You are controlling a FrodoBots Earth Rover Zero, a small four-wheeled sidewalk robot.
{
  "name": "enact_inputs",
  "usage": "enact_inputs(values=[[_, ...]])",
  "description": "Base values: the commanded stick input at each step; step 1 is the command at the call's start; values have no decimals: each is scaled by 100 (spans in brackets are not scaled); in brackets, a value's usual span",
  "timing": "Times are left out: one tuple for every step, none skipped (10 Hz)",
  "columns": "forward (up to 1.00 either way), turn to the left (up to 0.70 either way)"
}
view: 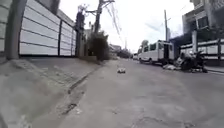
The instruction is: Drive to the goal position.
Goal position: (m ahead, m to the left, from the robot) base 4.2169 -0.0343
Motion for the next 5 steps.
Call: enact_inputs(values=[[100,0],[100,0],[100,0],[100,0],[100,0]])
